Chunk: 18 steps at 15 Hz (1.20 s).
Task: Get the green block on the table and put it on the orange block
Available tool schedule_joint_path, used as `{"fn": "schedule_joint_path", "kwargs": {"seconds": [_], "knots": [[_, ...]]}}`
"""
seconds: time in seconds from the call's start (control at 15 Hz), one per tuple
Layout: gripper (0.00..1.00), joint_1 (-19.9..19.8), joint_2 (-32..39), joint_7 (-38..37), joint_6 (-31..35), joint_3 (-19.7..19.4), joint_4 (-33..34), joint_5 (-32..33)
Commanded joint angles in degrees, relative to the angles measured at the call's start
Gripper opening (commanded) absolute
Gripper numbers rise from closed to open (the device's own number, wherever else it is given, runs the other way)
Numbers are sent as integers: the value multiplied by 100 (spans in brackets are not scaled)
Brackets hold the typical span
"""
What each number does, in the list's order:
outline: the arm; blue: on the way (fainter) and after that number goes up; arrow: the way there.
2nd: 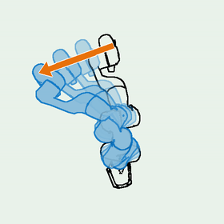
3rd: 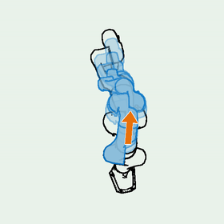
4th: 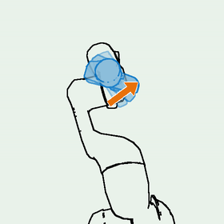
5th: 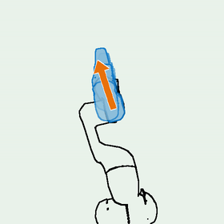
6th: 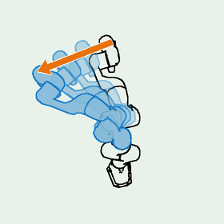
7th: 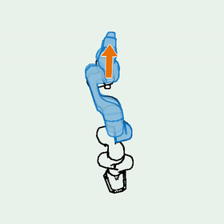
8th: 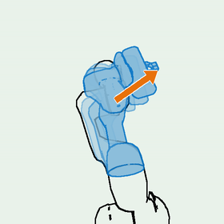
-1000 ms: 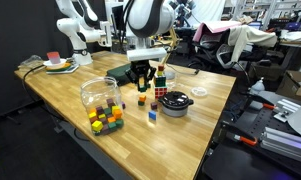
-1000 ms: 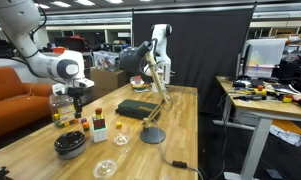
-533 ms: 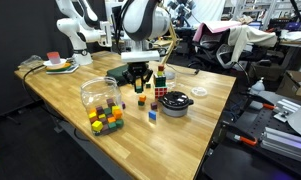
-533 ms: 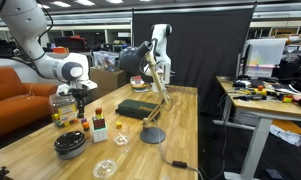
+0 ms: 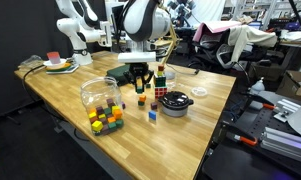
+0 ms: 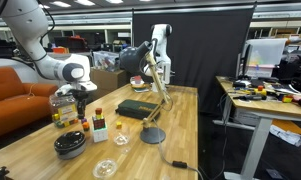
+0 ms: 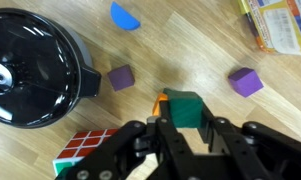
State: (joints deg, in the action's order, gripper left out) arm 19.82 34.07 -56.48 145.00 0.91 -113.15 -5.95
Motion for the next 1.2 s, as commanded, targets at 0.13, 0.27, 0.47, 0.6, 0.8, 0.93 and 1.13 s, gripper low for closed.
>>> {"fn": "schedule_joint_path", "kwargs": {"seconds": [0.13,0.27,0.47,0.6,0.8,0.93,1.13], "knots": [[7,-94,112,-196,-164,45,141,-61],[29,-46,92,-178,-10,18,43,23],[29,-48,102,-178,-10,18,63,22],[29,-48,102,-178,-11,18,66,22],[29,-48,102,-179,-12,18,66,22],[7,-42,133,-220,-38,-8,117,30],[7,-23,185,-365,-92,-85,204,39]]}}
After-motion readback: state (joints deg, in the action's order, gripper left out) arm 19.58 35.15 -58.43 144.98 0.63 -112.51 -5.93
